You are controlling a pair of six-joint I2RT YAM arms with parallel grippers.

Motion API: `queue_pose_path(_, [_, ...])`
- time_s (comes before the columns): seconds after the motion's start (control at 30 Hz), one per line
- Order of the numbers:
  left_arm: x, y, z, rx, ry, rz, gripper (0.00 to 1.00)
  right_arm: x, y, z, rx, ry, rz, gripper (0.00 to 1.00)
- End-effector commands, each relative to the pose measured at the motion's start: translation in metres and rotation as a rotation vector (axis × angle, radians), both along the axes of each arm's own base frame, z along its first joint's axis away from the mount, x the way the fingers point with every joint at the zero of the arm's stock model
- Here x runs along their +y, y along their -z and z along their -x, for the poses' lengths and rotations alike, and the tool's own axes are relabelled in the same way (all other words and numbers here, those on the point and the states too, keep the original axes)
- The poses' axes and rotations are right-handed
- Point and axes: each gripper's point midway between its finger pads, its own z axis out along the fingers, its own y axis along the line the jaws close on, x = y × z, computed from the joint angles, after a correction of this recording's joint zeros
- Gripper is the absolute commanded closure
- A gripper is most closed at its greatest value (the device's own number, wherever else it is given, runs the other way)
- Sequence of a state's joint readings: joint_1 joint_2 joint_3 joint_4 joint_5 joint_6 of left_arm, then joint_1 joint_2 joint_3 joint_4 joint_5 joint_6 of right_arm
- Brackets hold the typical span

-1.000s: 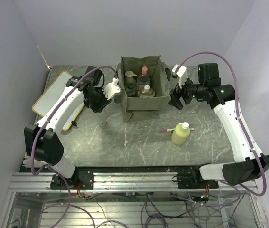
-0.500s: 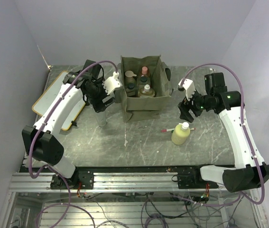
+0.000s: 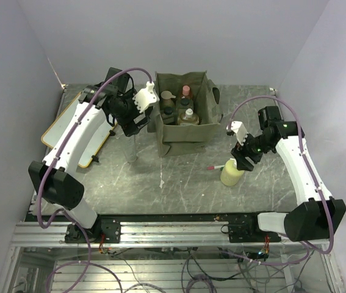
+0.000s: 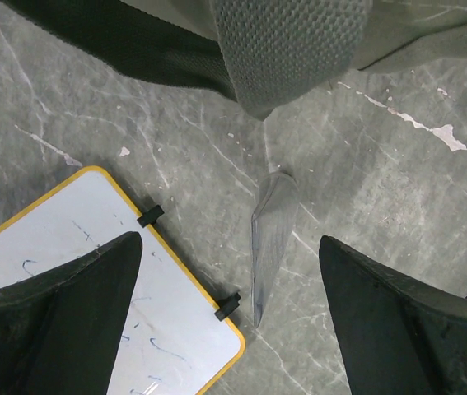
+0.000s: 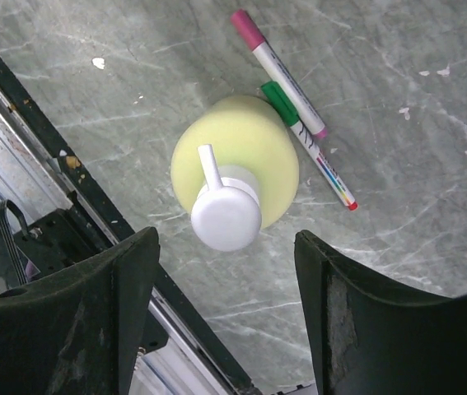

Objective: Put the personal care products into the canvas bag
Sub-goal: Pick up the care product from the center of the board.

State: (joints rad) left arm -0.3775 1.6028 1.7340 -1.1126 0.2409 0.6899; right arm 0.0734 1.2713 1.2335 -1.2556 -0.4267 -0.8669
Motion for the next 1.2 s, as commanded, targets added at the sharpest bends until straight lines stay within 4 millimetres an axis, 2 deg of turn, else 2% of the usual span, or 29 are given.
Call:
queue_pose_path(0.0, [-0.015,-0.008,-0.001,0.010,0.011,0.060,0.01,0.000,0.008,-0.002,0.008,-0.025,0.003,0.35])
queue_pose_path(0.17, [-0.014,-0.009,-0.002,0.001,0.009,0.058,0.01,0.003,0.018,-0.007,0.011,-0.023,0.000,0.39])
queue_pose_path(0.37, [-0.010,-0.009,-0.001,-0.010,-0.005,0.044,0.01,0.016,0.026,-0.010,0.020,-0.020,-0.020,0.46])
queue_pose_path(0.57, [-0.009,-0.008,0.000,-0.011,-0.006,0.042,0.01,0.015,0.032,-0.006,0.027,-0.028,0.000,0.52])
queue_pose_path(0.93, [-0.013,-0.010,-0.003,-0.006,-0.007,0.060,0.01,0.012,0.028,-0.002,0.012,-0.034,0.018,0.54])
queue_pose_path(1.17, [-0.013,-0.012,-0.006,-0.017,-0.014,0.060,0.01,0.012,0.024,-0.004,-0.002,-0.023,0.013,0.61])
